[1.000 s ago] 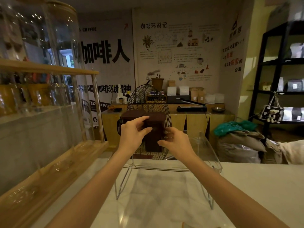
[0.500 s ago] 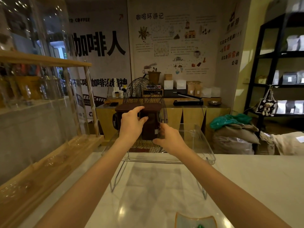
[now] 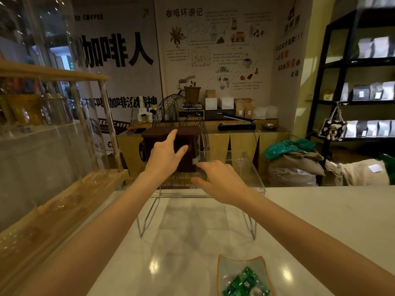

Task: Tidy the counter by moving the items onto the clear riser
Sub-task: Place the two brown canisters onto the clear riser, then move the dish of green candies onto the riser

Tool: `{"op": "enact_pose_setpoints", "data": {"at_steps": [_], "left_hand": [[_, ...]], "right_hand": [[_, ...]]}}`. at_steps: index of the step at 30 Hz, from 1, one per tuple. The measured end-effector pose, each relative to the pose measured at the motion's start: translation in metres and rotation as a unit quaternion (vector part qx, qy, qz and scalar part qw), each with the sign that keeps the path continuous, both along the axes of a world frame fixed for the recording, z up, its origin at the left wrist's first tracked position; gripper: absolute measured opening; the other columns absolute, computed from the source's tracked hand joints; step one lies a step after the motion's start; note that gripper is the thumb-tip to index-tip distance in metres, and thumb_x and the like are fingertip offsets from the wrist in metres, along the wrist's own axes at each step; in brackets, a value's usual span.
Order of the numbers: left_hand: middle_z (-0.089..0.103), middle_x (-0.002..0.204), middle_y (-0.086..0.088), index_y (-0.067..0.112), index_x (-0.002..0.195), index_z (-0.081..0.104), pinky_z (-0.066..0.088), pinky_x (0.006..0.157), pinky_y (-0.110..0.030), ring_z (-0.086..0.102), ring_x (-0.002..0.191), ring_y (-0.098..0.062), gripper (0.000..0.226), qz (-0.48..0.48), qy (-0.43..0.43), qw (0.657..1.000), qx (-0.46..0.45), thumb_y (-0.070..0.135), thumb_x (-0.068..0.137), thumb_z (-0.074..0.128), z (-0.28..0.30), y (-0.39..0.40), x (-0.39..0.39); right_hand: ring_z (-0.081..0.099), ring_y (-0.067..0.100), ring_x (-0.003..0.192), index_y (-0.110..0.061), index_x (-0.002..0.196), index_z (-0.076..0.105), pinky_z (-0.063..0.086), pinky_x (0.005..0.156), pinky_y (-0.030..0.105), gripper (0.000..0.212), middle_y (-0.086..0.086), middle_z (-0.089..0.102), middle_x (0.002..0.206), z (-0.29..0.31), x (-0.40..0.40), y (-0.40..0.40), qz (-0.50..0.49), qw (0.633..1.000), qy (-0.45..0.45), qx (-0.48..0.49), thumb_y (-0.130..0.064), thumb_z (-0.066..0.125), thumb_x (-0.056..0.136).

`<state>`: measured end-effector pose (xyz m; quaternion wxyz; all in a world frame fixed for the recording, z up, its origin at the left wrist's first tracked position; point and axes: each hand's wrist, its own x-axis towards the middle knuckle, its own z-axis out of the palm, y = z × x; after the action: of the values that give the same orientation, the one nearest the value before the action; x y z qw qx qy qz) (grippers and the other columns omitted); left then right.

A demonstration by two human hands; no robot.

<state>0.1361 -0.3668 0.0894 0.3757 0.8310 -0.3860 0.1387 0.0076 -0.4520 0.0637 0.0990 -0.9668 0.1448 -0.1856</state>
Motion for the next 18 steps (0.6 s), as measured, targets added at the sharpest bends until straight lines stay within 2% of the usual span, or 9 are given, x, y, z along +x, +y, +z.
{"op": "enact_pose_setpoints", "data": {"at_steps": [1,4,7,9,11,13,15,17,18], "left_hand": [[0.064,0.108,-0.021,0.02,0.141,0.019,0.053,0.081,-0.045,0.061,0.093,-0.032,0.064,0.002,-0.003,1.0,0.012,0.038,0.088,0.048,-0.001,0.002,-0.003],[0.048,0.133,-0.02,0.017,0.142,0.015,0.045,0.092,-0.044,0.051,0.115,-0.034,0.065,-0.005,-0.025,0.999,0.044,0.039,0.089,0.044,-0.002,0.008,-0.018],[0.03,0.147,-0.014,0.017,0.142,0.014,0.04,0.098,-0.044,0.039,0.128,-0.032,0.063,-0.015,-0.067,0.994,0.087,0.041,0.09,0.041,-0.008,0.018,-0.038],[0.026,0.15,-0.012,0.016,0.142,0.017,0.038,0.102,-0.044,0.032,0.134,-0.03,0.062,-0.014,-0.116,0.988,0.099,0.041,0.09,0.04,-0.014,0.028,-0.052],[0.028,0.15,-0.013,0.016,0.141,0.022,0.033,0.107,-0.043,0.027,0.137,-0.028,0.059,-0.03,-0.165,0.981,0.098,0.04,0.09,0.04,-0.024,0.039,-0.067],[0.031,0.149,-0.012,0.016,0.139,0.027,0.03,0.11,-0.042,0.028,0.137,-0.027,0.056,-0.072,-0.188,0.974,0.102,0.04,0.09,0.04,-0.036,0.052,-0.083],[0.035,0.147,-0.008,0.018,0.137,0.032,0.027,0.111,-0.037,0.031,0.136,-0.023,0.059,-0.122,-0.175,0.97,0.118,0.05,0.087,0.033,-0.051,0.064,-0.1],[0.039,0.144,-0.002,0.022,0.135,0.036,0.026,0.109,-0.031,0.033,0.133,-0.018,0.064,-0.161,-0.13,0.969,0.138,0.056,0.082,0.025,-0.066,0.075,-0.117],[0.042,0.141,0.001,0.023,0.134,0.038,0.027,0.108,-0.028,0.035,0.13,-0.015,0.059,-0.173,-0.099,0.969,0.149,0.055,0.084,0.028,-0.074,0.079,-0.124]], "right_hand": [[0.042,0.024,0.127,-0.018,0.133,0.041,0.034,0.103,0.042,0.049,0.004,0.053,0.134,0.0,-0.011,0.004,0.01,1.0,0.008,-0.027,-0.043,0.042,0.091],[0.021,0.017,0.141,-0.021,0.142,0.028,0.018,0.115,0.037,0.056,0.0,0.032,0.151,-0.004,-0.05,0.015,0.039,0.995,0.03,-0.086,-0.046,0.036,0.093],[0.018,0.015,0.143,-0.022,0.142,0.029,0.011,0.116,0.032,0.056,-0.002,0.028,0.153,-0.015,-0.093,0.024,0.07,0.991,0.027,-0.114,-0.047,0.032,0.092],[0.034,0.017,0.137,-0.021,0.135,0.041,0.021,0.11,0.03,0.053,-0.001,0.043,0.146,-0.025,-0.121,0.026,0.074,0.984,0.018,-0.161,-0.047,0.031,0.09],[0.052,0.017,0.124,-0.022,0.125,0.052,0.04,0.101,0.03,0.047,-0.002,0.058,0.132,-0.037,-0.143,0.025,0.063,0.974,0.028,-0.214,-0.046,0.034,0.089],[0.058,0.016,0.117,-0.023,0.119,0.056,0.049,0.094,0.031,0.042,-0.003,0.064,0.125,-0.05,-0.161,0.021,0.072,0.97,0.047,-0.226,-0.044,0.037,0.088],[0.061,0.016,0.111,-0.022,0.115,0.059,0.052,0.091,0.03,0.04,-0.003,0.067,0.12,-0.062,-0.173,0.017,0.072,0.971,0.059,-0.219,-0.042,0.038,0.087],[0.063,0.016,0.108,-0.022,0.115,0.06,0.053,0.089,0.03,0.04,-0.003,0.067,0.118,-0.073,-0.178,0.014,0.055,0.973,0.076,-0.211,-0.041,0.038,0.088],[0.061,0.017,0.11,-0.021,0.118,0.057,0.052,0.091,0.03,0.04,-0.002,0.066,0.121,-0.076,-0.178,0.013,0.049,0.976,0.087,-0.193,-0.04,0.037,0.089]]}}
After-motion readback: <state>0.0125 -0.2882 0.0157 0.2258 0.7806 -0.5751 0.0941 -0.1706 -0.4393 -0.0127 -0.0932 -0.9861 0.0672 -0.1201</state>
